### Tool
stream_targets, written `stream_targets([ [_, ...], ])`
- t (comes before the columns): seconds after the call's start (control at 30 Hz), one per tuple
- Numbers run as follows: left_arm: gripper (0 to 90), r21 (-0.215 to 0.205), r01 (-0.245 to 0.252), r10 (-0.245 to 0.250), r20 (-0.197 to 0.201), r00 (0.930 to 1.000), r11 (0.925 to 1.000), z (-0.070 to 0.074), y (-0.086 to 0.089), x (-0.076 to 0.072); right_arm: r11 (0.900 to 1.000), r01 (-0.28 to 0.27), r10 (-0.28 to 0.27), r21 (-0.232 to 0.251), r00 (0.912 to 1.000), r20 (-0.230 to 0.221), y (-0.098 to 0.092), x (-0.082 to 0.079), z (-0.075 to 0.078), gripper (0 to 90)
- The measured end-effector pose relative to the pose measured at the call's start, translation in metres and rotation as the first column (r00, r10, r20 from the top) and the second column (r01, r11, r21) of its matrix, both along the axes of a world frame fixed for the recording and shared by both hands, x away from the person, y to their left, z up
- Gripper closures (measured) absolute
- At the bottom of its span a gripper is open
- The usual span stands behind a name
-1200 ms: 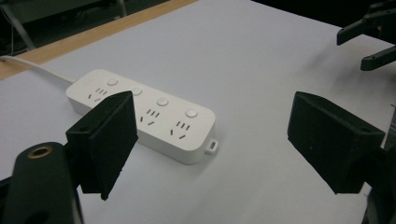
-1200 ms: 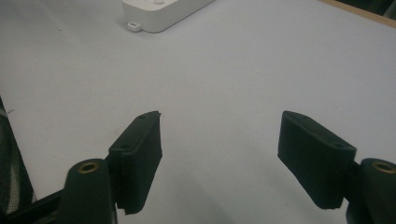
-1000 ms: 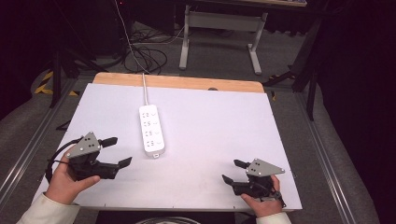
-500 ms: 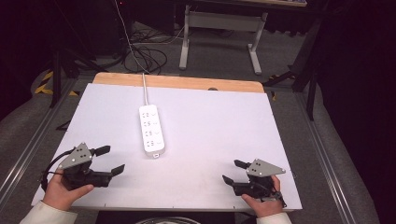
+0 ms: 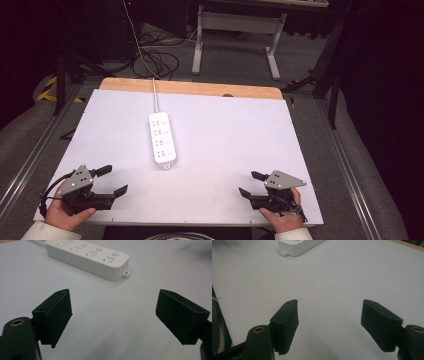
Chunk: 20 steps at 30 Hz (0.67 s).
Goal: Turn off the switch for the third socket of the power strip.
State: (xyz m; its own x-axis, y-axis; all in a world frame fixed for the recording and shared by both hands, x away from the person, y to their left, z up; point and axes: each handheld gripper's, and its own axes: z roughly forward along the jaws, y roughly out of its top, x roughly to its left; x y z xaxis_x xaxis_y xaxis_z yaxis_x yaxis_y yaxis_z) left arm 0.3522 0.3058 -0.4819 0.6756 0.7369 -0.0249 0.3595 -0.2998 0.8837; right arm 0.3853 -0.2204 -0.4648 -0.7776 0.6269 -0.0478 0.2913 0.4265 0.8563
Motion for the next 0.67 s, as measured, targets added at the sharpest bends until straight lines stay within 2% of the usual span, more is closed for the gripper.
stream_targets([
  [0.03, 14.1, 0.02, -0.005, 0.005, -0.002, 1.0, 0.9998, -0.0008, 0.0002, -0.0008, 1.0, 0.0, 0.0, 0.001, 1.0, 0.0, -0.0001, 0.0001, -0.0001, 30.8],
  [0.13, 13.7, -0.014, -0.016, 0.016, 0.007, 0.9998, 0.9998, 0.0012, 0.0, -0.0031, 1.0, -0.002, 0.002, 0.001, 1.0, -0.007, -0.0003, 0.0008, -0.0005, 30.8],
  [0.23, 13.8, -0.007, -0.025, 0.025, 0.0, 0.9997, 0.9997, 0.0022, 0.0001, -0.0013, 1.0, -0.004, 0.004, 0.003, 1.0, -0.006, 0.0, 0.0008, -0.0006, 30.8],
  [0.3, 14.1, -0.018, -0.033, 0.033, -0.021, 0.9992, 0.9993, 0.0037, -0.0002, 0.0, 1.0, -0.003, 0.003, 0.003, 1.0, -0.004, -0.0001, 0.0008, -0.0004, 30.7],
  [0.4, 13.7, -0.022, -0.039, 0.039, -0.032, 0.9987, 0.999, 0.0061, -0.0008, 0.0016, 1.0, 0.001, -0.001, 0.005, 1.0, -0.006, -0.0002, 0.001, -0.0004, 30.7],
  [0.5, 13.6, -0.046, -0.043, 0.042, -0.031, 0.9986, 0.998, 0.0072, -0.0007, 0.0018, 1.0, 0.002, -0.002, 0.002, 1.0, -0.007, -0.0001, 0.0015, -0.0006, 30.6],
  [0.57, 13.5, -0.043, -0.04, 0.039, -0.012, 0.9991, 0.9983, 0.0076, -0.0001, 0.0014, 1.0, 0.002, -0.002, 0.002, 0.9999, -0.013, -0.0003, 0.002, -0.0008, 30.2],
  [0.67, 13.4, -0.027, -0.034, 0.035, 0.048, 0.9982, 0.9991, 0.0063, 0.0002, 0.0, 1.0, 0.003, -0.003, 0.004, 0.9999, -0.015, -0.0009, 0.0027, -0.0011, 30.1],
])
